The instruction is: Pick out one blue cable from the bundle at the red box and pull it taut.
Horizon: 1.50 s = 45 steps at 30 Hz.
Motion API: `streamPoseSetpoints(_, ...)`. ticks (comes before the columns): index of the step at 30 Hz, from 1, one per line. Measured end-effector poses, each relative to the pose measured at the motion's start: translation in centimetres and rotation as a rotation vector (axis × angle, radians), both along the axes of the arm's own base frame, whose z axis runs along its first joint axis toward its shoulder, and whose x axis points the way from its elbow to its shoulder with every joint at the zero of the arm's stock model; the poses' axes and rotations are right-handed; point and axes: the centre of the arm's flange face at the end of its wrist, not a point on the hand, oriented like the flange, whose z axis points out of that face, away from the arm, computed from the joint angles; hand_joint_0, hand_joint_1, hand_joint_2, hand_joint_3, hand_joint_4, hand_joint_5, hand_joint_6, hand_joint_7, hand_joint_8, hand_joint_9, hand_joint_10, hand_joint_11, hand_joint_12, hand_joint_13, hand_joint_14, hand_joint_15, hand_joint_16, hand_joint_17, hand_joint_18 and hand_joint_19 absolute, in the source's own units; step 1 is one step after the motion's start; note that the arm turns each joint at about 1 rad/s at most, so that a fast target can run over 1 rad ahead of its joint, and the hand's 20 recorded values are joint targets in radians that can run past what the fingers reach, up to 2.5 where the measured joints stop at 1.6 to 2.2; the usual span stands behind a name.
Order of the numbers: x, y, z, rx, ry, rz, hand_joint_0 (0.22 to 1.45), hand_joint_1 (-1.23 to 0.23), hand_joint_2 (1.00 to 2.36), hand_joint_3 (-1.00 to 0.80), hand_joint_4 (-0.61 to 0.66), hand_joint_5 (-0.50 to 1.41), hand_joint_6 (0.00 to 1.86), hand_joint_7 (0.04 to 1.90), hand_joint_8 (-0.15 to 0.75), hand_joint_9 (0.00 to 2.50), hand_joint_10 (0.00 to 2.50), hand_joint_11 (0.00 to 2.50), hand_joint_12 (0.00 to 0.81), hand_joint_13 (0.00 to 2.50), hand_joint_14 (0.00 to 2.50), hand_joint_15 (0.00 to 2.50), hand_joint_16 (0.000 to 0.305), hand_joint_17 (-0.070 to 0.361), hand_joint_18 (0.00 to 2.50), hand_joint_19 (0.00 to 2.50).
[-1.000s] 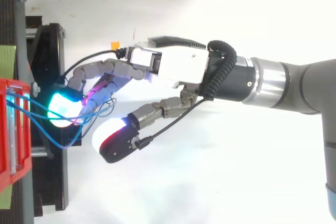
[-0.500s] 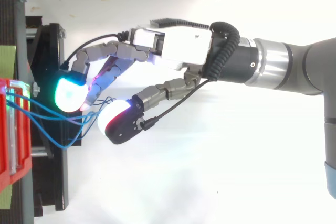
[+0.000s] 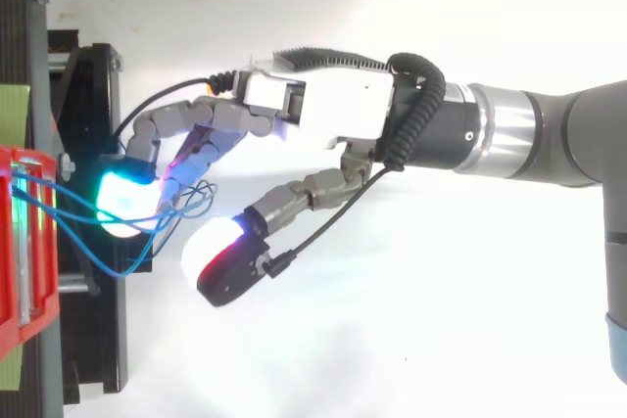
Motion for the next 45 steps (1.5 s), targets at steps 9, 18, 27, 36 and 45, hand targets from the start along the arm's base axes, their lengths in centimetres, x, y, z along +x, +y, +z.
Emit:
streamPoseSetpoints(9,0.06,0.74,0.03,-0.01,-0.004,0.031,0.6,-0.64,1.01,-0.4,0.08,-0.1,0.5,1.11,0.248,0.93,0.01,0.33,0.342,0.89,0.02,0.45,0.047,0.105,0.7,0.62)
streamPoseSetpoints(18,0.06,0.37,0.06,-0.009,-0.008,0.027,0.61,-0.6,1.01,-0.4,0.05,-0.09,0.5,1.21,0.257,0.96,0.01,0.35,0.345,0.92,0.02,0.46,0.046,0.104,0.73,0.63)
streamPoseSetpoints(27,0.06,0.24,0.07,-0.008,-0.009,0.026,0.61,-0.65,1.02,-0.26,0.01,-0.13,0.67,1.03,0.255,0.97,0.01,0.42,0.35,0.94,0.02,0.47,0.047,0.105,0.75,0.63)
streamPoseSetpoints(36,0.02,0.02,0.04,-0.007,-0.009,0.023,0.55,-0.51,1.0,-0.5,0.05,-0.14,0.73,0.9,0.262,0.99,0.01,0.44,0.359,0.95,0.02,0.48,0.049,0.11,0.76,0.64)
streamPoseSetpoints(45,-0.02,-0.23,0.01,-0.007,-0.006,0.02,0.63,-0.44,1.01,-0.36,0.02,-0.13,0.72,0.94,0.264,1.01,0.01,0.45,0.357,0.96,0.02,0.49,0.048,0.107,0.75,0.66)
